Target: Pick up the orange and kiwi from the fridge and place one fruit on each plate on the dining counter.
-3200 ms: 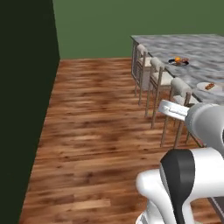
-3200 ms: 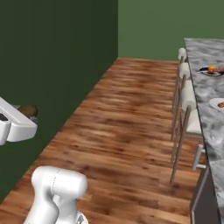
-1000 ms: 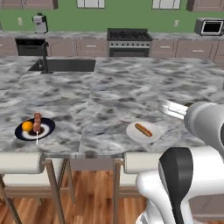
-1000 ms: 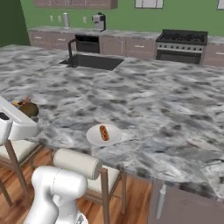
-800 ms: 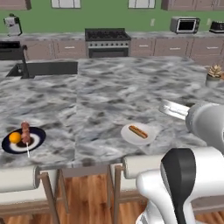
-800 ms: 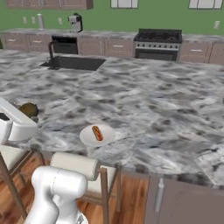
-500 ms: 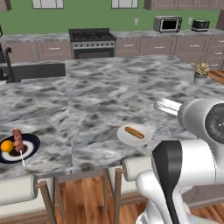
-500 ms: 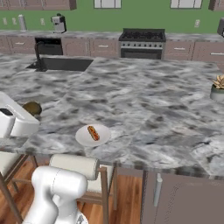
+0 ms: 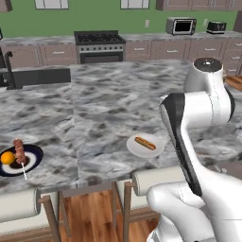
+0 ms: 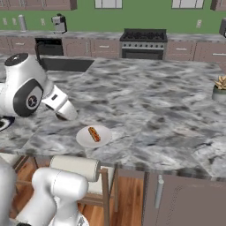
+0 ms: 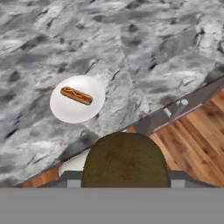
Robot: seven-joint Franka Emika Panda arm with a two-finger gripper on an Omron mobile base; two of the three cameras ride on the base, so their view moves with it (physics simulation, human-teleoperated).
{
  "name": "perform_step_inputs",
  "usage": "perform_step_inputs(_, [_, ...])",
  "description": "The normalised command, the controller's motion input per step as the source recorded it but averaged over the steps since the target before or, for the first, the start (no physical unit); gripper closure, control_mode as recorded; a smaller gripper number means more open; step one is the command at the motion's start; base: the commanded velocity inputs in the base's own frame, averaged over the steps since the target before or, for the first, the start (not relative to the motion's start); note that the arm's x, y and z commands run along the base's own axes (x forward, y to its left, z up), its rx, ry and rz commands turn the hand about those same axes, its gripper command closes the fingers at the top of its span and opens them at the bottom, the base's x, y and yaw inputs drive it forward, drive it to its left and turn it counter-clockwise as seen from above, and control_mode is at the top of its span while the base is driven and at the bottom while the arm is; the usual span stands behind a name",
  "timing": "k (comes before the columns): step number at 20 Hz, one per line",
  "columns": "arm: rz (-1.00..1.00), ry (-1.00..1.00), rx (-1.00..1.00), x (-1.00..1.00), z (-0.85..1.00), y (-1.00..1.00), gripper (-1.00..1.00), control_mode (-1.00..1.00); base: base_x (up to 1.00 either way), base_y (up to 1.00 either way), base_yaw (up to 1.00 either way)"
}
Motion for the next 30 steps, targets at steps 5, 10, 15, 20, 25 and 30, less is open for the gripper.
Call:
perform_step_inputs(5, [0.08,0.57,0.03,0.76,-0.81,-0.07,1.00,-1.00,0.00,0.00,0.00])
perform_step_inputs(10, [0.02,0.17,0.00,0.68,-0.67,0.00,1.00,-1.00,0.00,0.00,0.00])
perform_step_inputs(15, [0.00,0.00,0.00,0.76,-0.58,0.00,1.00,-1.00,0.00,0.00,0.00])
perform_step_inputs(20, [0.04,0.09,0.01,0.78,-0.59,-0.01,1.00,-1.00,0.00,0.00,0.00])
perform_step_inputs(25, [0.08,0.15,0.06,0.75,-0.52,-0.12,1.00,-1.00,0.00,0.00,0.00])
perform_step_inputs(30, [0.05,0.18,0.03,0.65,-0.61,-0.08,1.00,-1.00,0.00,0.00,0.00])
